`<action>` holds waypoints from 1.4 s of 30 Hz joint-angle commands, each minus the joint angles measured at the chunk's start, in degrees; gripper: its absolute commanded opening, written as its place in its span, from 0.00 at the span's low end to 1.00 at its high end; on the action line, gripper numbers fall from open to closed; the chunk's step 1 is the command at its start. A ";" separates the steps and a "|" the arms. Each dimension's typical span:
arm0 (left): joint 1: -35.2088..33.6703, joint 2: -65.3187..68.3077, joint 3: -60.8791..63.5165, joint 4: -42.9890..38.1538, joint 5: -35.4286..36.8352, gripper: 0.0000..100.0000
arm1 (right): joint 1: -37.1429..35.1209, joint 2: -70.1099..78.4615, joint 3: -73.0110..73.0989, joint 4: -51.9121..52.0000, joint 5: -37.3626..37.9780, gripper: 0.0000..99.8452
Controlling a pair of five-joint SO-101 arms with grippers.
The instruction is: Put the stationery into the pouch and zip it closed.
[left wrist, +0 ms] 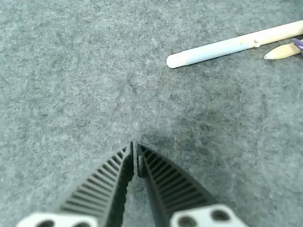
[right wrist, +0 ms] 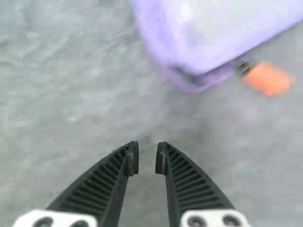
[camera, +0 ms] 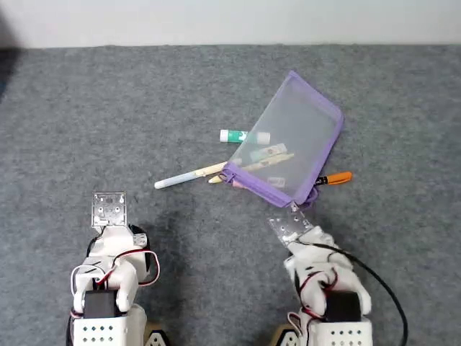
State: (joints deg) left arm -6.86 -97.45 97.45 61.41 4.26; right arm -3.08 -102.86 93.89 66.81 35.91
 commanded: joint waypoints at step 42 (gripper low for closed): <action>0.00 -0.62 -0.66 0.35 0.44 0.01 | -12.35 87.08 -61.01 -6.90 -0.35 0.32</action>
State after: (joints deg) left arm -6.86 -97.45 97.45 61.41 4.26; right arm -14.77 -18.81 35.78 63.74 36.00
